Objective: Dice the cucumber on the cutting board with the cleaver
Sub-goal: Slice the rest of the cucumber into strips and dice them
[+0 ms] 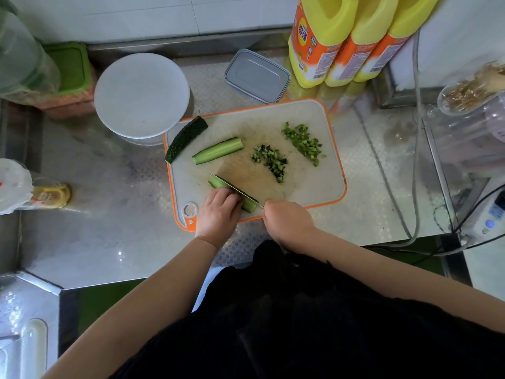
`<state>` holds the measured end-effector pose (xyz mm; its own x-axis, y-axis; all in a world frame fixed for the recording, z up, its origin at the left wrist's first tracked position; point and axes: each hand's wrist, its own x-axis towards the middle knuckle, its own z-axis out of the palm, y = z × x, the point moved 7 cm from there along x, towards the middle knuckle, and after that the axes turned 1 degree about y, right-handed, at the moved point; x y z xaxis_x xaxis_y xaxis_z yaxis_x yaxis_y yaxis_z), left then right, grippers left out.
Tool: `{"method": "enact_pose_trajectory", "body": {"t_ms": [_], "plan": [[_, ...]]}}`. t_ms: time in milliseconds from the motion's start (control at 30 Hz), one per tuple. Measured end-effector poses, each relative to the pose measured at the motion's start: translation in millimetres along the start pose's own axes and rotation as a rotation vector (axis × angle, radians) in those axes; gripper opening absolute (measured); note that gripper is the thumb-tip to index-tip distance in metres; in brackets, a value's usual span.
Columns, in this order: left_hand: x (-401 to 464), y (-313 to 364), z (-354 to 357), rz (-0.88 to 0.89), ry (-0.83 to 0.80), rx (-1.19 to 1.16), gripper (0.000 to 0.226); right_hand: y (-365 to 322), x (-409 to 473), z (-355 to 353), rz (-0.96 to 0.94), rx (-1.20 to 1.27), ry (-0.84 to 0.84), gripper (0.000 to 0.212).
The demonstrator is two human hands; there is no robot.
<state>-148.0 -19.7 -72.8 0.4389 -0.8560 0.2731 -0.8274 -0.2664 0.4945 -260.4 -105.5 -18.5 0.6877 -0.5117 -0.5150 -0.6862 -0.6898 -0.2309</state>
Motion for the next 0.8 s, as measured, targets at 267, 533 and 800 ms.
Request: {"method": "enact_pose_trajectory", "body": {"t_ms": [267,533,800], "plan": [[-2,-3,3,0.033,0.003,-0.010,0.012,-12,2,-10,0.032,-0.086,-0.075,0.025],[-4,-3,3,0.044,0.010,-0.017,0.011,-8,9,1,0.027,-0.062,-0.091,0.020],[-3,2,-3,0.028,0.039,-0.018,0.014,16,27,2,0.021,0.131,-0.129,0.029]]}}
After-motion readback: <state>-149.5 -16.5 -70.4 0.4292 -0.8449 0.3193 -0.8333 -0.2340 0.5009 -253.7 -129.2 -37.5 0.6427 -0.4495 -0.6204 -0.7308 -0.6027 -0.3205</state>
